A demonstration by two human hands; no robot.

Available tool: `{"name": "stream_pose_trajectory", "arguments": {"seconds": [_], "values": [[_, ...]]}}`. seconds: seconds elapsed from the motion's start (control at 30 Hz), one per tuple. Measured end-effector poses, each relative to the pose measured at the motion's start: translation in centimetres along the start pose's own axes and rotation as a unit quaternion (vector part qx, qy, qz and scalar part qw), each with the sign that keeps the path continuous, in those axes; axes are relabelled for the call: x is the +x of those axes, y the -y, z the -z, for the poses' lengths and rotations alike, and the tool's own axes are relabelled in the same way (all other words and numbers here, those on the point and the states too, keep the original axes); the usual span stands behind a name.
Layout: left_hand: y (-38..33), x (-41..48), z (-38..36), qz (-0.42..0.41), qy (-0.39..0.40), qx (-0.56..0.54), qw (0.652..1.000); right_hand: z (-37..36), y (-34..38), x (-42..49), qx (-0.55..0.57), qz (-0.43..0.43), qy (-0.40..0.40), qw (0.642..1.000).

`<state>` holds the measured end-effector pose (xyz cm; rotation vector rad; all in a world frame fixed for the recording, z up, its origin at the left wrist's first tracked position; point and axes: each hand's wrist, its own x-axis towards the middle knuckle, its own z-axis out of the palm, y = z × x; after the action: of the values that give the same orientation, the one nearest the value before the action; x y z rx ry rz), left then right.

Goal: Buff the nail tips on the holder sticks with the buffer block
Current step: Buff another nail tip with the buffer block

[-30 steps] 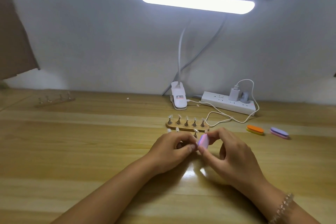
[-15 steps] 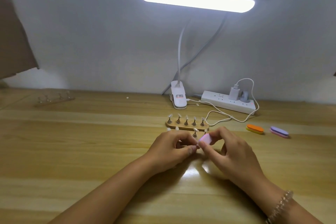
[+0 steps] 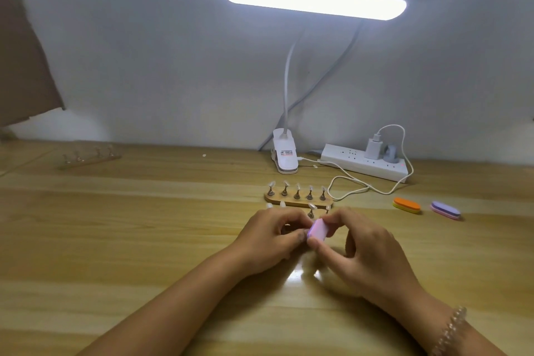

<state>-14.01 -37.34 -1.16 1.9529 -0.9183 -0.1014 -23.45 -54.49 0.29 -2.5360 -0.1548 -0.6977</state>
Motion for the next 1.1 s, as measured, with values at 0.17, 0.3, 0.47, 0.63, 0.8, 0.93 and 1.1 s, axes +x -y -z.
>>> {"name": "stream_pose_trajectory", "arguments": {"seconds": [0.17,0.3,0.47,0.63,0.8,0.93,1.1], "values": [[-0.3,-0.1,-0.1,-0.002,0.003,-0.018,1.0,0.3,-0.9,0.4,0.047,-0.033,-0.049,0.997],[-0.4,0.0,0.0,0.001,0.006,0.01,1.0,0.0,0.3,-0.1,-0.01,0.033,-0.019,0.999],[-0.9,-0.2,0.1,0.007,0.014,0.043,0.999,0.0,-0.2,0.0,-0.035,0.028,-0.019,0.999],[-1.3,-0.4,0.2,0.019,0.015,0.055,0.998,0.2,-0.2,0.2,0.002,0.009,-0.025,1.0],[-1.3,-0.5,0.1,0.016,0.01,0.087,0.996,0.1,0.2,-0.1,-0.022,0.045,-0.015,0.999],[-1.5,-0.3,0.1,0.016,0.008,0.095,0.995,0.3,-0.4,0.4,0.017,-0.019,-0.026,0.999],[-1.5,-0.4,0.1,0.013,0.005,0.103,0.995,0.0,0.2,-0.2,-0.02,0.036,-0.008,0.999]]}}
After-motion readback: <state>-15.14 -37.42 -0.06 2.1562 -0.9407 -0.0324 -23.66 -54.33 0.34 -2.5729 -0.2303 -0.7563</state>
